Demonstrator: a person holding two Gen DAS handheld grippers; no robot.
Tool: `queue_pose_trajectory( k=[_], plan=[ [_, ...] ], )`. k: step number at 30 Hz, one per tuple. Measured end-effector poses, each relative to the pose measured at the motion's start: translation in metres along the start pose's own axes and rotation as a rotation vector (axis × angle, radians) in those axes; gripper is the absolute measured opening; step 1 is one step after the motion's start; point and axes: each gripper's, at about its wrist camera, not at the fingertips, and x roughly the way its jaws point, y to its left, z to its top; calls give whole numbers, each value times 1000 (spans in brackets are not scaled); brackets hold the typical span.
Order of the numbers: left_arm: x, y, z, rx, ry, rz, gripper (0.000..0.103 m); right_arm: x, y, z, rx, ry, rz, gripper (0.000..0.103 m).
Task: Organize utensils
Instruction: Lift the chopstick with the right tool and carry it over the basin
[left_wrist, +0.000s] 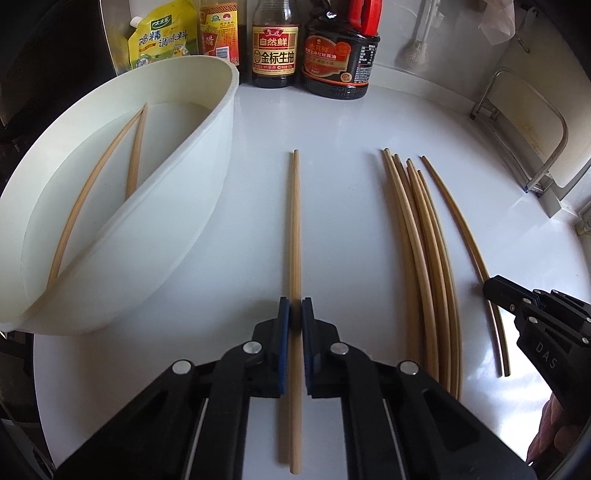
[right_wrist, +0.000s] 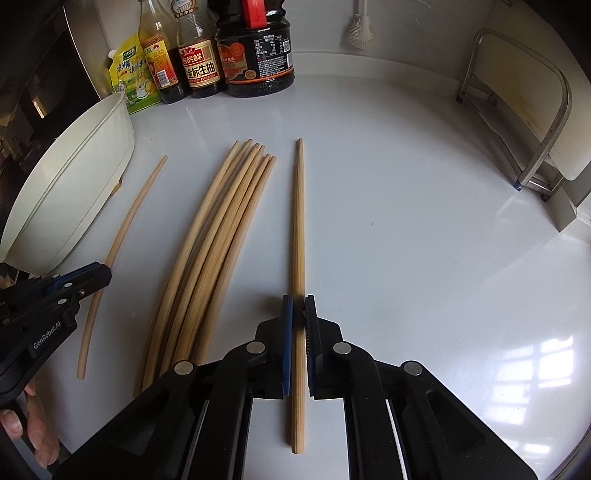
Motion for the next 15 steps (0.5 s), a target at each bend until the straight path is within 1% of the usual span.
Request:
queue_pose_trajectory(
  k=[6, 12, 15],
  plan=[
    [-21, -13, 5, 41, -27, -43, 7, -21, -5, 0, 39, -22, 18, 6],
    [-43, -12, 18, 65, -61, -72, 7, -47, 2, 6, 48, -65, 4, 6],
    [-55, -9, 24, 76, -76, -81, 7, -58, 5, 12, 70, -85, 18, 6]
  ],
)
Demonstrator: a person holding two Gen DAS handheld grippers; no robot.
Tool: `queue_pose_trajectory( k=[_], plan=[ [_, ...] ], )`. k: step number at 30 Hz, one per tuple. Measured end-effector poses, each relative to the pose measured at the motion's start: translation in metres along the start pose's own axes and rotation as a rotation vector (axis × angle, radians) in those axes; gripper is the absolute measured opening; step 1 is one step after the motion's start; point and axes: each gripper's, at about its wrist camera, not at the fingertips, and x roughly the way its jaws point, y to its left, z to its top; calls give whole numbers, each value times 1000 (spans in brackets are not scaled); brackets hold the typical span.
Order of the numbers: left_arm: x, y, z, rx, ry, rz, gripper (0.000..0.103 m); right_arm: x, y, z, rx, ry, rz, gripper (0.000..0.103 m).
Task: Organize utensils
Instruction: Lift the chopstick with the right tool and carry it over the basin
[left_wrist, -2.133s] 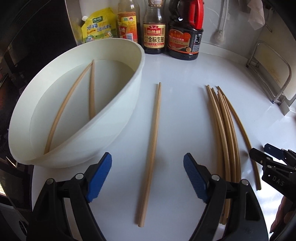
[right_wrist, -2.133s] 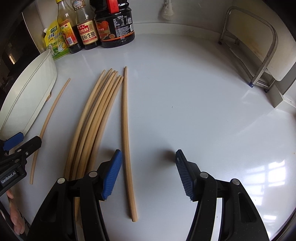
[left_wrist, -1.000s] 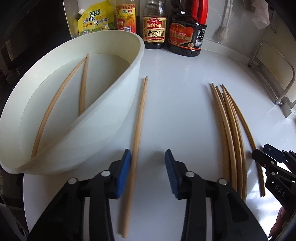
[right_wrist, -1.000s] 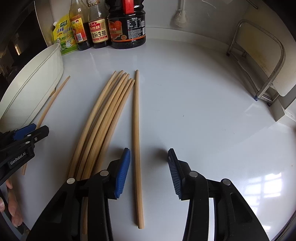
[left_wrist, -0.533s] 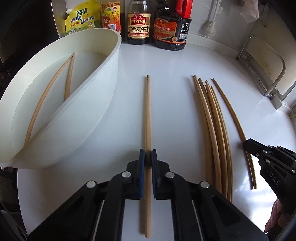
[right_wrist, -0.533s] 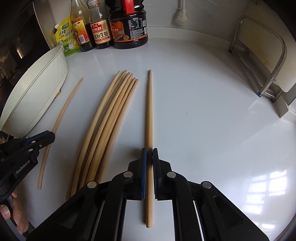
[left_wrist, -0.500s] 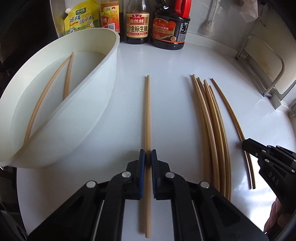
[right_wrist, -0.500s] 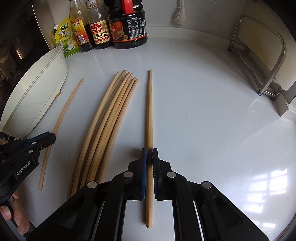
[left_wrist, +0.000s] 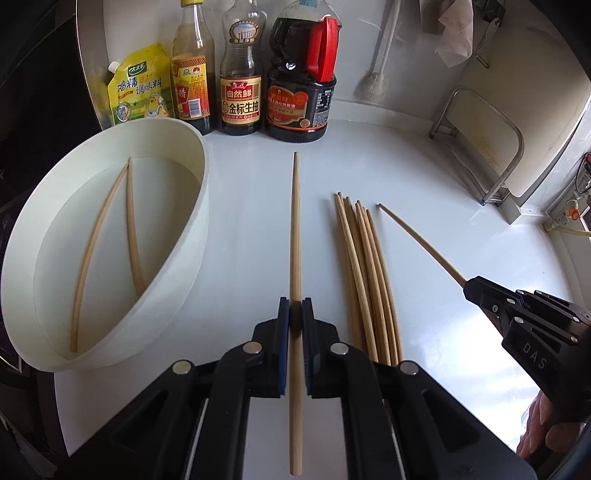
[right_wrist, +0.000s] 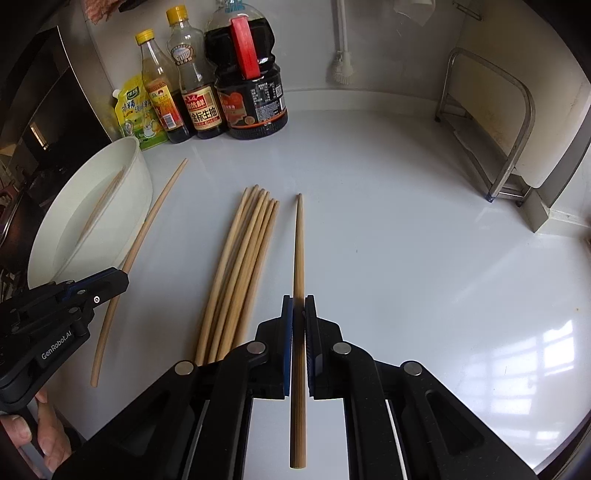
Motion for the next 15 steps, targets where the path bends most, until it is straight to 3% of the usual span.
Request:
queue_pose_trajectory(
  k=[9, 15],
  plan=[
    [-37, 12, 21, 25, -71, -29, 7, -30, 27, 14, 0, -68, 18, 6],
    [-57, 47, 30, -6, -108, 3, 7, -45, 70, 34, -57, -118, 56, 6]
  ],
)
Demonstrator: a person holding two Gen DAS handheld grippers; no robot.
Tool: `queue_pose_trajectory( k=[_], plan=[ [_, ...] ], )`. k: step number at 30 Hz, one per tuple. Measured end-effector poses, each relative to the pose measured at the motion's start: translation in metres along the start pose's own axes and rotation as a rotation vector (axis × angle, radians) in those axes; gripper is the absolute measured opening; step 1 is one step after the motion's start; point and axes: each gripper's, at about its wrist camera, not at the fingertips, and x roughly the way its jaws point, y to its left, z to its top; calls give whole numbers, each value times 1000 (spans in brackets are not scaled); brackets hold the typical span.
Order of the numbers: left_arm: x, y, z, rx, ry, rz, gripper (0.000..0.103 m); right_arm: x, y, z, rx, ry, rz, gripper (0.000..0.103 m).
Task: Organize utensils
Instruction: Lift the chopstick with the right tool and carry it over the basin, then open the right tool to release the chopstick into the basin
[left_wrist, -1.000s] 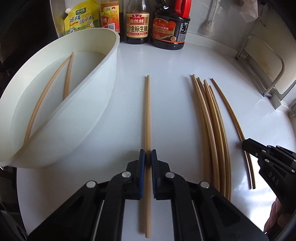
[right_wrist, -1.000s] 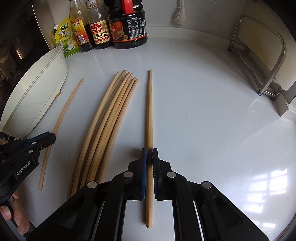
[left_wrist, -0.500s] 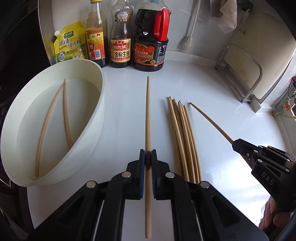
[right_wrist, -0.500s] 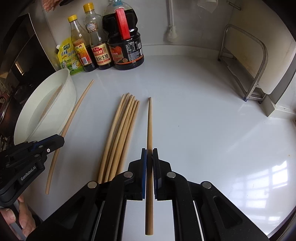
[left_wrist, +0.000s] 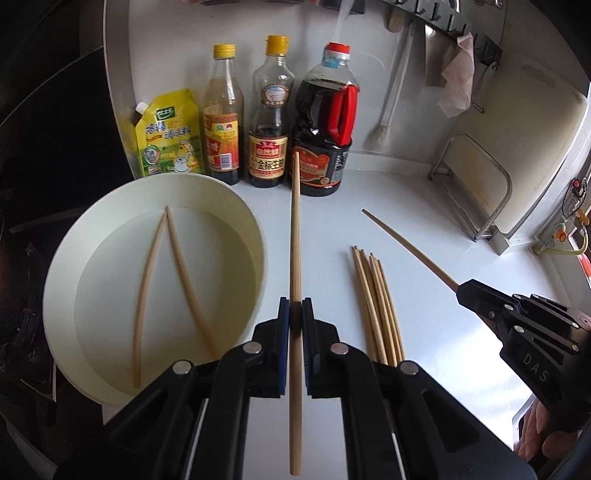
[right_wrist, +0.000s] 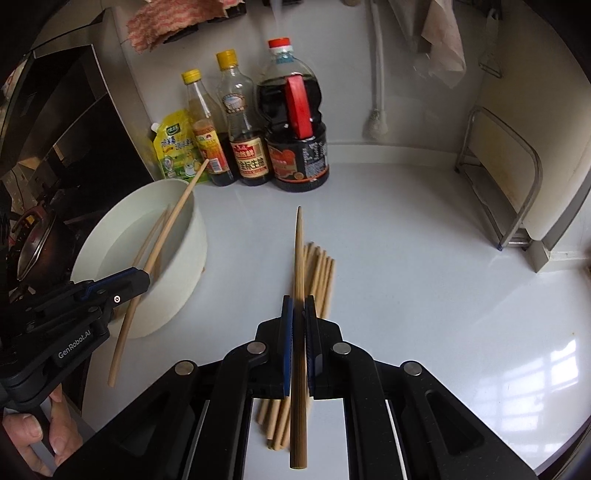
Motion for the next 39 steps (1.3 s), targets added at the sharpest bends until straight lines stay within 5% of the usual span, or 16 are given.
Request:
queue_pose_trajectory(
  k=[12, 19, 36, 39],
  plan=[
    [-10, 112, 3, -91, -16, 157, 7, 51, 128, 48, -156, -3, 141, 6],
    [14, 161, 7, -111, 20, 187, 8, 95, 176, 63, -181, 37, 173, 6],
    [69, 197, 5, -134, 162, 175, 8, 164, 199, 64, -146, 220, 168, 6],
    [68, 201, 5, -150, 161, 176, 21, 161, 190, 65, -120, 212, 166, 12]
  ],
)
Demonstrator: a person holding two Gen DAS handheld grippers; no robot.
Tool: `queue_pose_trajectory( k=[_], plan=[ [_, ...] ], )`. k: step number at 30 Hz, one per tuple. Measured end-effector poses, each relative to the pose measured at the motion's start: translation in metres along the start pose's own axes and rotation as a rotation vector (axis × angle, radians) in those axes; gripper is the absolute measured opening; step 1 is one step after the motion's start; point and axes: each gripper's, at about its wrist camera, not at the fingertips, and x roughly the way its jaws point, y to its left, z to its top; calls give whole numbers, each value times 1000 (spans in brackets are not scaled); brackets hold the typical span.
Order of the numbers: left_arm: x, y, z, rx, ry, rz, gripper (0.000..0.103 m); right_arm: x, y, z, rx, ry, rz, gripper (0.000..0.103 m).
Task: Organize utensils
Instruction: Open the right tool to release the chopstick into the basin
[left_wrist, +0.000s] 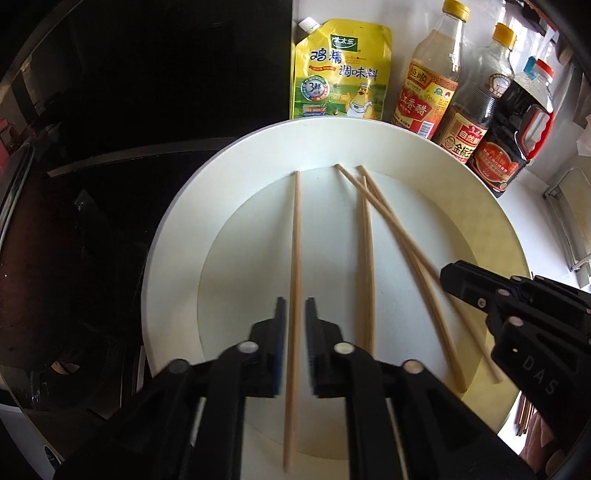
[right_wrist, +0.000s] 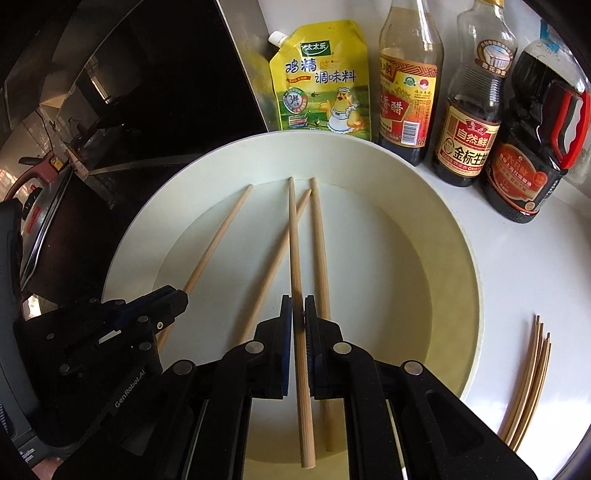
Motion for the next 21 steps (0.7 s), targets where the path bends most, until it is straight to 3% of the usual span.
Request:
queue_pose_trajectory(
  k=[3, 7, 17, 21],
  plan=[
    [-4, 2, 0, -2, -20, 7, 38, -8, -3, -1, -3, -22, -19, 12],
    [-15, 5, -1, -16, -44, 11, 47, -19, -8, -4, 7, -36, -23, 16],
    [-40, -1, -10, -14, -82, 33, 51, -46, -12, -21, 11, -68, -16, 24],
    [-52, -6, -15, -12, -99, 34, 54, -61, -16, -34, 15, -88, -20, 33]
  ],
)
